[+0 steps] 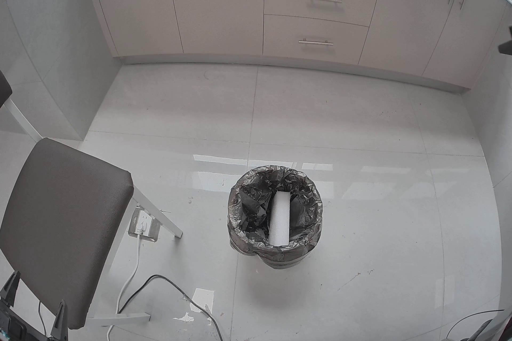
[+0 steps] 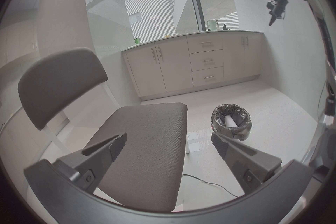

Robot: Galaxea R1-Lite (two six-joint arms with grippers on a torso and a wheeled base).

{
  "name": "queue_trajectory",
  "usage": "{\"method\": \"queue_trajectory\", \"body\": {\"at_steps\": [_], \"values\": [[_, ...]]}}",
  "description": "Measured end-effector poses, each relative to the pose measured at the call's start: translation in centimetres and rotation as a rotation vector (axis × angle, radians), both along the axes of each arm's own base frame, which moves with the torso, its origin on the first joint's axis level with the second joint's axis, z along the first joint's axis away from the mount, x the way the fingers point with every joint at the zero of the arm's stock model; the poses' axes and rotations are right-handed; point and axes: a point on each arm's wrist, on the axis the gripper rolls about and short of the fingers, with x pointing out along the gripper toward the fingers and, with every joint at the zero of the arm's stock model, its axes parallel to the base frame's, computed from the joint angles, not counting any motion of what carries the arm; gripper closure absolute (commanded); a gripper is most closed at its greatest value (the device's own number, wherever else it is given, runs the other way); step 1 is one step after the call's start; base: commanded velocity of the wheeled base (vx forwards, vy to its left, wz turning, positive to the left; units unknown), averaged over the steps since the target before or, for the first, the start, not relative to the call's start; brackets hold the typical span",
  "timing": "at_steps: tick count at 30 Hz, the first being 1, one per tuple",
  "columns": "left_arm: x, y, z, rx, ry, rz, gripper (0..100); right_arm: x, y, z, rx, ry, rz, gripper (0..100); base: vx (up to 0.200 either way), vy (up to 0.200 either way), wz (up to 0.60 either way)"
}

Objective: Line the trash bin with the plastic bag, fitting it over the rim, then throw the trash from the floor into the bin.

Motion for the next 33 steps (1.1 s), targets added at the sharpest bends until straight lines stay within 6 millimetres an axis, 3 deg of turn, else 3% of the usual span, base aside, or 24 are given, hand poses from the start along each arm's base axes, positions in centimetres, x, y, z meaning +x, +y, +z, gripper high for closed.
{"method": "queue_trajectory", "body": {"at_steps": [8, 18, 25, 29, 33], "values": [[0.0, 0.1, 0.0, -0.17, -0.002, 0.056, 0, -9.5, -1.9, 1.1, -0.057, -0.054, 0.058, 100, 0.0, 0.0, 0.0], [-0.1, 0.2, 0.2, -0.262, -0.014, 0.118, 0, -21.2, -4.3, 1.3, -0.046, -0.31, 0.066, 100, 0.0, 0.0, 0.0], [-0.1, 0.2, 0.3, -0.255, -0.013, 0.092, 0, -29.8, -5.6, -0.6, -0.02, -0.51, 0.023, 100, 0.0, 0.0, 0.0], [-0.1, 0.1, 0.2, -0.231, -0.005, 0.046, 0, -35.6, -5.8, -2.9, -0.01, -0.648, -0.025, 100, 0.0, 0.0, 0.0], [-0.1, 0.1, 0.2, -0.23, -0.004, 0.03, 0, -40.0, -5.6, -5.3, -0.005, -0.763, -0.061, 100, 0.0, 0.0, 0.0]]}}
